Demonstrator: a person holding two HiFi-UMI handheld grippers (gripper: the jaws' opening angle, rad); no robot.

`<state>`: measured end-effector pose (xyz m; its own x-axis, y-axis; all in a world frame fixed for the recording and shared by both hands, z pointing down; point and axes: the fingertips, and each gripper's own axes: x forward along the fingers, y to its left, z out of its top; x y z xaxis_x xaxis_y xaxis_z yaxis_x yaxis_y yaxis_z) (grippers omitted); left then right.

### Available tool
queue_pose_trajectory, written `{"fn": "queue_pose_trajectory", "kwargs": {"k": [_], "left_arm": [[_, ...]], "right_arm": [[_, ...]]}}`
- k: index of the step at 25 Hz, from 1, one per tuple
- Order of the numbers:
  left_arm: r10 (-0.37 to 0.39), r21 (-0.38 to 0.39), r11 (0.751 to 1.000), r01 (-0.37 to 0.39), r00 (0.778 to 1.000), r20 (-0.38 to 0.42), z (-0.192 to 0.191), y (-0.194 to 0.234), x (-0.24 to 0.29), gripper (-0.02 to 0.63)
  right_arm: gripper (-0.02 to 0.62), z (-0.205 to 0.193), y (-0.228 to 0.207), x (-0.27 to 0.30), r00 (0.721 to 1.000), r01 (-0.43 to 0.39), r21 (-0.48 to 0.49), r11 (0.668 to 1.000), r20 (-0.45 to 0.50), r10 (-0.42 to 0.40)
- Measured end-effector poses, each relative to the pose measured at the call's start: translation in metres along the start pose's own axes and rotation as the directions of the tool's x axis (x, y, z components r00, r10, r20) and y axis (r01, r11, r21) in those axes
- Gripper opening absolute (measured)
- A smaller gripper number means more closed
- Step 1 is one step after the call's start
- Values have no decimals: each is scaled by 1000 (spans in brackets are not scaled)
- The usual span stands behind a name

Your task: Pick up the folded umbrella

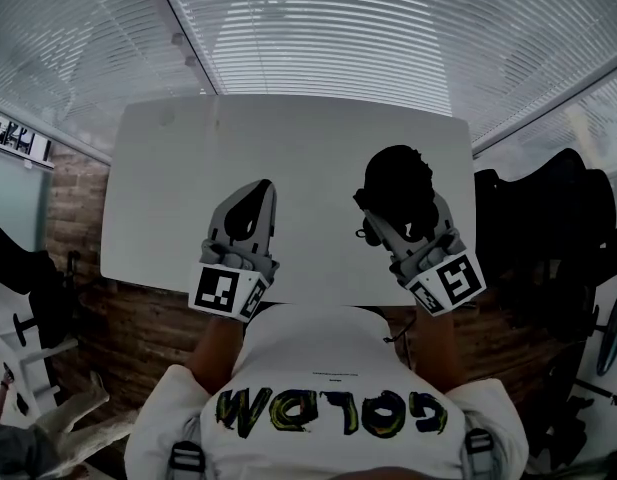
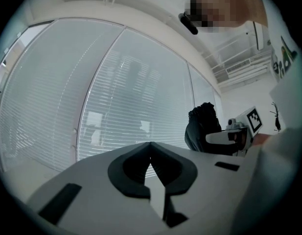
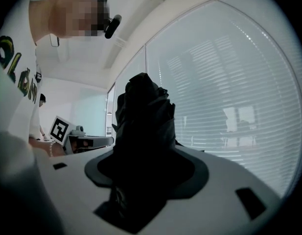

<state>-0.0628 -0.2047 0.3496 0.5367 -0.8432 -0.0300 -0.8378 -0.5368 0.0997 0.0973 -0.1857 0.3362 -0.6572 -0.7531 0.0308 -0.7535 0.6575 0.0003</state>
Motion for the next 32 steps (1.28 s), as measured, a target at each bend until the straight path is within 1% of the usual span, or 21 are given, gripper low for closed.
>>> {"fn": "queue_pose_trajectory", "kwargs": {"k": [4, 9, 19, 32], "left_arm": [[-16, -4, 1000, 16, 1000, 14, 8, -4, -1, 11], [-32, -1, 999, 32, 999, 19, 11, -10, 1, 11], [-40, -1, 999, 40, 999, 17, 12, -19, -1, 11], [-46, -2, 999, 46, 999, 17, 11, -16, -1, 11]], "right_arm": [[249, 3, -1, -10, 1000, 16, 16, 1000, 18, -16], [247, 3, -5, -15, 999, 37, 11, 999, 31, -37], [247, 1, -3, -20, 999, 40, 6, 999, 26, -41], [247, -1, -2, -17, 999, 46, 4, 999, 24, -46]]}}
